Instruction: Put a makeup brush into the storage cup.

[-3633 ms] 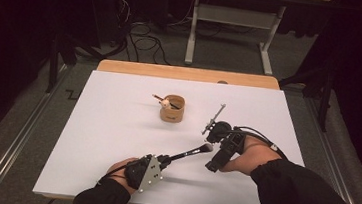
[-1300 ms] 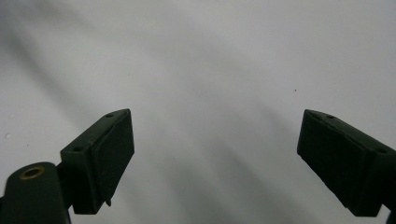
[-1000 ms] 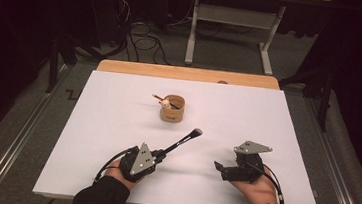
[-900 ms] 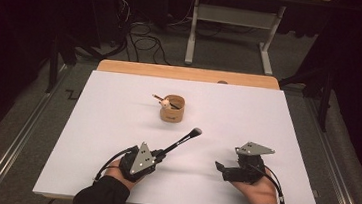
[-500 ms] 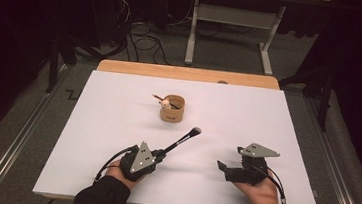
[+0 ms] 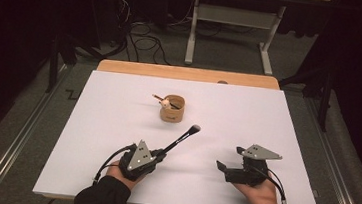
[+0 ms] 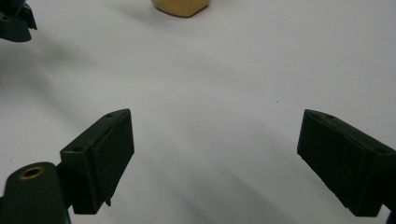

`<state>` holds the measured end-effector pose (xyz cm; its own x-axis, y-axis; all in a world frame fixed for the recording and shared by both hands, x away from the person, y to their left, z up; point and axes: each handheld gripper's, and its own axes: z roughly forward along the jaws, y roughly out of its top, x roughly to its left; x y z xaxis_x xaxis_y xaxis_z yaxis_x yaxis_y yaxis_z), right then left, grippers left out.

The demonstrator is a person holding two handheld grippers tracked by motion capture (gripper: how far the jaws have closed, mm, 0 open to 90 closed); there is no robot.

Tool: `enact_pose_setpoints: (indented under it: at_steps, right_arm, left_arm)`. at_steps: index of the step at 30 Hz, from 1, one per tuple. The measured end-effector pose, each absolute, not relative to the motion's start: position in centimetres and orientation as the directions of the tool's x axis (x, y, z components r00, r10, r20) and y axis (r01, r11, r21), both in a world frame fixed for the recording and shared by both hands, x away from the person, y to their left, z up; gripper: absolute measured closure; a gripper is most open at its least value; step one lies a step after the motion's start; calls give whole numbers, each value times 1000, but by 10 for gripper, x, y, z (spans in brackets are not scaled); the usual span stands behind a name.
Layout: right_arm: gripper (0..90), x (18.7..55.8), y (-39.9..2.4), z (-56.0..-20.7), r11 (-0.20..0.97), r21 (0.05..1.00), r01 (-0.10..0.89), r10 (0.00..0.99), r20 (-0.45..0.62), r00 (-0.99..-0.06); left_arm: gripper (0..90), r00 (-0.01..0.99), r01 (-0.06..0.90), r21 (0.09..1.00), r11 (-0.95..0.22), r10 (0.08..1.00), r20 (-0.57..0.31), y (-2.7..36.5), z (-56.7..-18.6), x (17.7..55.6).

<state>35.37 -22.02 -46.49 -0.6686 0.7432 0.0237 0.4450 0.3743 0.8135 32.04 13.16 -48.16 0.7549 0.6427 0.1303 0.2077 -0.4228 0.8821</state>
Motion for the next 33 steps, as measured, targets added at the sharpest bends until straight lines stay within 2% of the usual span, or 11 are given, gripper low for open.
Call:
enact_pose_setpoints:
  at_steps: [13,26,33]
  right_arm:
    - [114,349,-218,-463,354,840,410,726,30,-688]
    - [109,343,-217,-460,318,859,402,717,60,-695]
    - [109,342,-216,-459,317,863,394,711,59,-701]
  left_arm:
    - [793,772,241,912,-332,636,28,134,-478,320]
    - [793,785,254,931,-264,618,-39,135,-474,320]
    - [793,780,249,938,-241,624,-47,136,-469,320]
